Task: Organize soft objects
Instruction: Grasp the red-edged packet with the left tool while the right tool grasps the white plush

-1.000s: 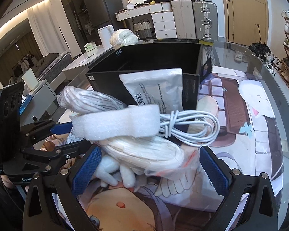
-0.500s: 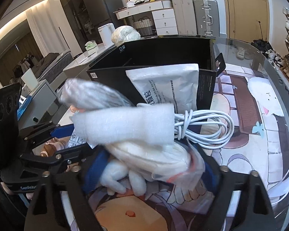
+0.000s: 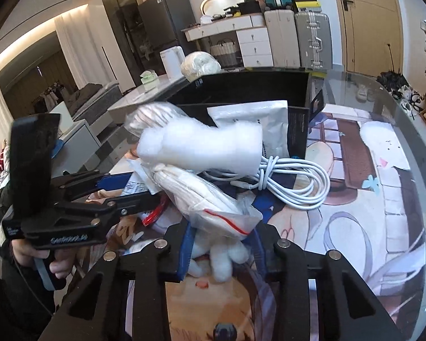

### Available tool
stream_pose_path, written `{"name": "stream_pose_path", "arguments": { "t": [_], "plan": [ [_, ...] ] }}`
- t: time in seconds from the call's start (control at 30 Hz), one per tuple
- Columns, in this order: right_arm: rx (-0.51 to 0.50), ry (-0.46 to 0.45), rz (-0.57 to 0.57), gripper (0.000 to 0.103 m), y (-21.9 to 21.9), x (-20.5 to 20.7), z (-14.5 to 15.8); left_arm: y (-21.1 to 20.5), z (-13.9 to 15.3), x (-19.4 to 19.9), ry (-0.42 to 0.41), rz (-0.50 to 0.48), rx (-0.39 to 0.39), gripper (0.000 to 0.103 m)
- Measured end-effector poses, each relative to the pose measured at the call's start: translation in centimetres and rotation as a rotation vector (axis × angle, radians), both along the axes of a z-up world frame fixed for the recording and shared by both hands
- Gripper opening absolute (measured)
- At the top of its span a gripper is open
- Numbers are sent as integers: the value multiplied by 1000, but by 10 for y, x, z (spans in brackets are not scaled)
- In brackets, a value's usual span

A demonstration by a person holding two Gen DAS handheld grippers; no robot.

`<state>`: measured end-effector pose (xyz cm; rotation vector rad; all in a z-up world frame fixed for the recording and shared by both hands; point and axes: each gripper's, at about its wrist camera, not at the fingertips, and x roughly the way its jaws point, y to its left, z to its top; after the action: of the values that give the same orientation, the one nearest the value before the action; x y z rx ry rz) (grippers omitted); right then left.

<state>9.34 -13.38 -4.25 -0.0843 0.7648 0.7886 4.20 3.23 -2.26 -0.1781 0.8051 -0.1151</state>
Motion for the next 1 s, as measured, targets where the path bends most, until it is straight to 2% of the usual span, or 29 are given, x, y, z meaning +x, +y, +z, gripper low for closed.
{"name": "stream_pose_path", "arguments": {
  "t": [0.17, 0.4, 0.43, 0.47, 0.57, 0.77, 0.8, 0.83, 0.9, 1.0],
  "plan": [
    [17, -57, 1, 30, -17, -19, 11, 3, -1, -12, -20, 17, -19, 53],
    [35, -102, -14, 24, -34, -33, 19, 0, 11, -30, -63, 30, -1, 53],
    [39, -104, -13, 24, -36, -36, 19, 1, 13, -32, -69, 35, -2, 40],
    [41, -109, -13, 22, -37, -38, 20, 1, 15, -34, -71, 39, -7, 31],
    [57, -116, -12, 18, -41, -45, 22, 4, 19, -40, -82, 51, -23, 31],
    [38, -90, 11, 19, -38, -47, 16, 0, 14, -44, -53, 45, -12, 34],
    [29, -84, 15, 21, -37, -47, 14, -1, 14, -44, -48, 37, -10, 37],
    [22, -85, 13, 23, -35, -47, 12, -3, 13, -44, -43, 33, -5, 49],
    [6, -66, 24, 38, -33, -46, 7, -7, 12, -46, -39, 27, 14, 63],
    [12, -48, 42, 56, -32, -45, 1, -10, 9, -45, -23, 15, 28, 65]
  ]
}}
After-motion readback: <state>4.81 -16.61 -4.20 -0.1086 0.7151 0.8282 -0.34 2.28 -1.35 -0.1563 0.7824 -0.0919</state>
